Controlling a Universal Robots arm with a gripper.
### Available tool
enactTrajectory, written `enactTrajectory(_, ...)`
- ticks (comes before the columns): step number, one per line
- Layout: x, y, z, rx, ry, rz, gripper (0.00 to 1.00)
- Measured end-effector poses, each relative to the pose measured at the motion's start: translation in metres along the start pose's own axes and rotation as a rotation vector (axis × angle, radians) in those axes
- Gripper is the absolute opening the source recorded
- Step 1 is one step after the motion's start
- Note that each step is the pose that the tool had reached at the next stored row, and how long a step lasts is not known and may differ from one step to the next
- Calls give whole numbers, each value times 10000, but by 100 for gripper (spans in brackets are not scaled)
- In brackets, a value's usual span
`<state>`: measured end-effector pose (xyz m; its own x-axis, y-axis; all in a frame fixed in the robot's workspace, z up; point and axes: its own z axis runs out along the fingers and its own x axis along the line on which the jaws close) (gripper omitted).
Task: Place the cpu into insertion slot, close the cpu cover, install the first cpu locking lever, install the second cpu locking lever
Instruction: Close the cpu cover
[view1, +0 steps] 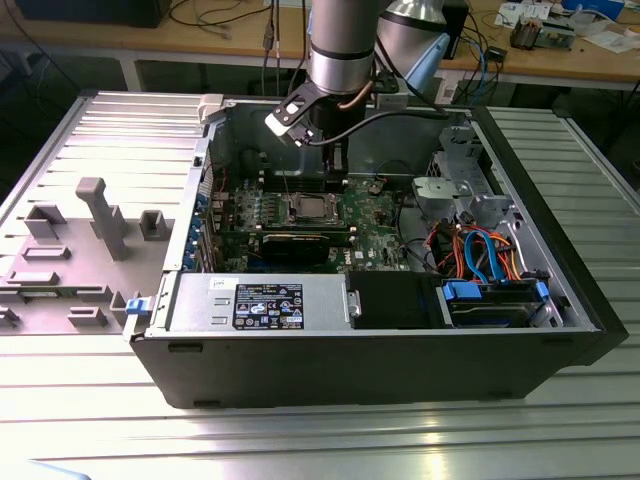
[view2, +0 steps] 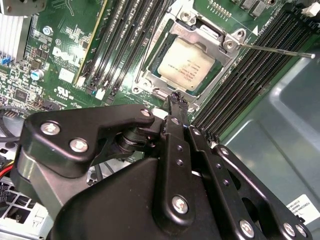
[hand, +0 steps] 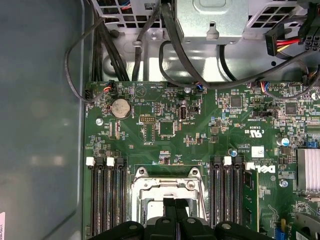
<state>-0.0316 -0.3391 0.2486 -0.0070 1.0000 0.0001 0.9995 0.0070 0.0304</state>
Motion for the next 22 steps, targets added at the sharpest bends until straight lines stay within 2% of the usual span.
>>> enactTrajectory(3, 1, -18, 2, -1, 3, 4, 11)
enactTrajectory(5, 1, -113, 9, -1, 1, 0, 11)
enactTrajectory(8, 2, -296, 64, 0, -1, 3, 11)
enactTrajectory(10, 2, -351, 81, 3, -1, 0, 11)
enactTrajectory(12, 3, -443, 128, 2, 1, 1, 11)
enactTrajectory(13, 3, -465, 150, 3, 0, 1, 11)
enactTrajectory(18, 3, -490, 242, 3, 1, 0, 11)
enactTrajectory(22, 4, -493, 276, 15, -8, -5, 11)
